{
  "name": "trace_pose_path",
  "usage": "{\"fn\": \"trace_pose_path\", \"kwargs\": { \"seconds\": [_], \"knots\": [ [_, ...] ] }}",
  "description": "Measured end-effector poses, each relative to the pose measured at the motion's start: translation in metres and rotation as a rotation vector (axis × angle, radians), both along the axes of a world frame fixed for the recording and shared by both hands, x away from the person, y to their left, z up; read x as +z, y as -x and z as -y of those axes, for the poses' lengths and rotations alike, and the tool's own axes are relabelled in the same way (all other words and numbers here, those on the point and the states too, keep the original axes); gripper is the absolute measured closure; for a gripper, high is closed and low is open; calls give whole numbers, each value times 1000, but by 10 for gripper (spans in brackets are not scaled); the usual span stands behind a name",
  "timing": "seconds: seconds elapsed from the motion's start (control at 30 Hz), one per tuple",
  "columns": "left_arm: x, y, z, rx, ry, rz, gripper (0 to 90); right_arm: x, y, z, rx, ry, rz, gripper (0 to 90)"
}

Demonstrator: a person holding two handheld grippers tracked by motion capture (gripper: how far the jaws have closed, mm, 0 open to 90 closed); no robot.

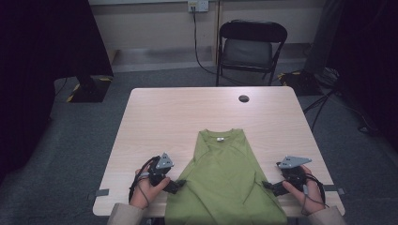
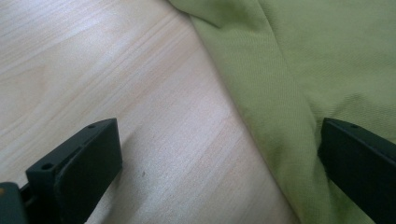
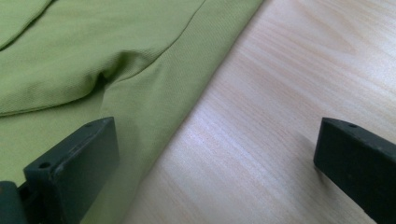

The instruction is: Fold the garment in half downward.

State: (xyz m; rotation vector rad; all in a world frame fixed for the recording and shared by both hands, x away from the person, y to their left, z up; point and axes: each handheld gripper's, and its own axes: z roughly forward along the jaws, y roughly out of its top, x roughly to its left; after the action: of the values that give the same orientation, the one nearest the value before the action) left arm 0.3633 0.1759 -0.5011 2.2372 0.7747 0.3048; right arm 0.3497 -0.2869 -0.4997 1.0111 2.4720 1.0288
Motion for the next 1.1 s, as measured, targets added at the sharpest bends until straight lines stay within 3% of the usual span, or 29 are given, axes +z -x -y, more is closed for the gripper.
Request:
{"fn": "trace_pose_path", "kwargs": {
  "seconds": [0.3,0.4,0.43,0.5,0.53,0.67,0.8,0.93,1.1],
  "knots": [
    [0,-1,-1,2,13,-7,0,0,0,0,4,-3,1,0],
    [4,-6,-2,18,52,-52,6,2,-3,2,0,-13,-12,5],
    [7,-9,-2,19,62,-51,15,4,-5,2,1,-16,-14,8],
    [16,-16,0,19,50,-3,13,9,-10,2,3,-9,-1,1],
    [21,-20,2,33,49,14,9,12,-14,1,3,-10,3,2],
    [34,-45,18,71,80,11,7,24,-37,-6,9,-25,29,7],
    [42,-74,39,52,103,0,12,37,-65,-20,3,-70,46,20],
    [43,-98,60,41,61,16,80,46,-92,-40,6,-69,91,94],
    [35,-121,70,69,13,7,160,41,-118,-55,-5,-52,103,206]
  ]
}}
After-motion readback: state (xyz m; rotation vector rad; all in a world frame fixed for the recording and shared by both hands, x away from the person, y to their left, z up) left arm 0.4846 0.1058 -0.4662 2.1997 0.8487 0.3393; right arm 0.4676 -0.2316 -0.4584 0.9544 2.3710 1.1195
